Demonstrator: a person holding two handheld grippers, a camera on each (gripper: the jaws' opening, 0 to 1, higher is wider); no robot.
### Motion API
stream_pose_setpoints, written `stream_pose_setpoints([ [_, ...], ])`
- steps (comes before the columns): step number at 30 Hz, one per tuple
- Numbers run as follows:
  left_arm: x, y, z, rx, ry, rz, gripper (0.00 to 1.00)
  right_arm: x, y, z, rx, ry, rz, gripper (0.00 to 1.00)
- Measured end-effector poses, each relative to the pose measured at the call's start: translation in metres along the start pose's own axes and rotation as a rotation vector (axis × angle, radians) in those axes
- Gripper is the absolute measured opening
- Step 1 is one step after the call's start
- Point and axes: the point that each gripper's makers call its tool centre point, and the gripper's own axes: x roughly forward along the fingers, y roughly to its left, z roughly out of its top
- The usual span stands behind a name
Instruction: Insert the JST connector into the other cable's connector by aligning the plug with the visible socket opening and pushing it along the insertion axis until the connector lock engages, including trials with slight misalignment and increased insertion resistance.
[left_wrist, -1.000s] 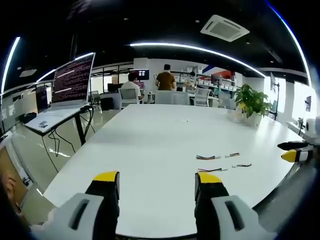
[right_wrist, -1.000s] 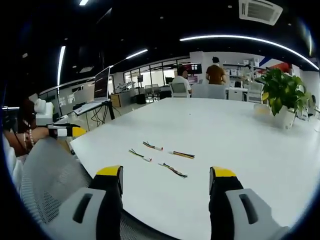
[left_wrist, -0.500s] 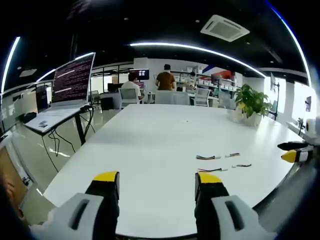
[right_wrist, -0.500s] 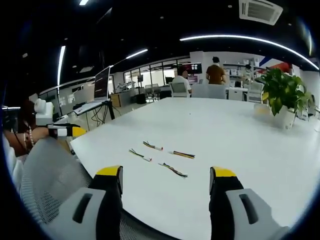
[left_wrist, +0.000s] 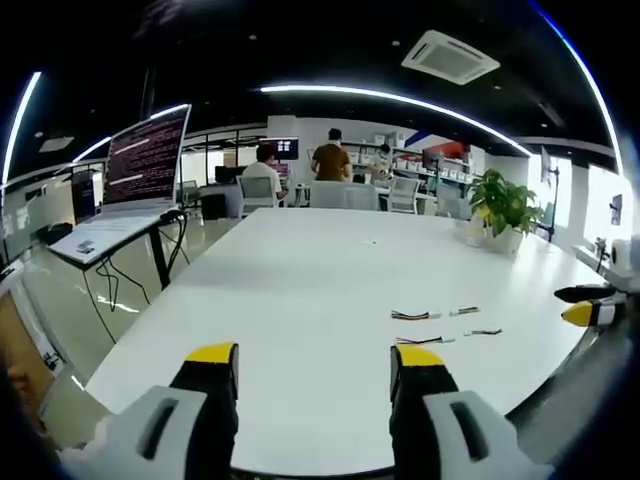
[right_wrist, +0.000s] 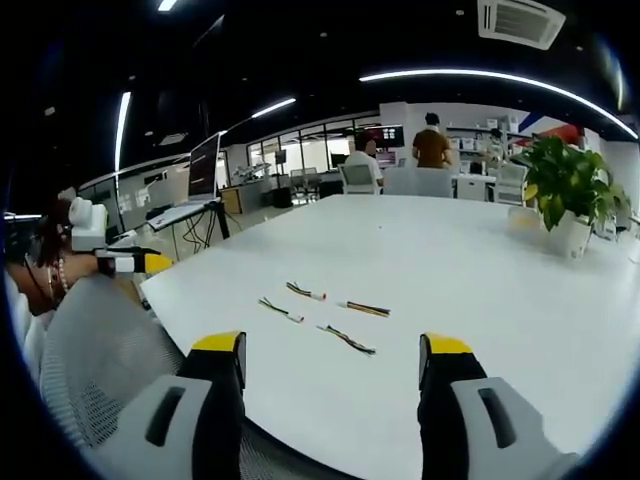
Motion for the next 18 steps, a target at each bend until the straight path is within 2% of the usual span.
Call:
stream_pose_setpoints([
  [11, -0.002, 0.000, 0.003, -0.014, -0.016, 0.002, 0.58, 0.001, 0.001, -0.002, 0.000, 0.010, 0.003, 0.68],
  [13, -0.002, 0.001, 0.003, -0.014, -0.017, 0.006, 0.58, 0.002, 0.002, -0.009, -0.017, 0.060, 0.005, 0.69],
  [18, -0.001, 0.004, 0.001, -0.002, -0.002, 0.017, 0.59, 0.004, 0.004, -0.011, -0.008, 0.077, 0.022, 0.69],
])
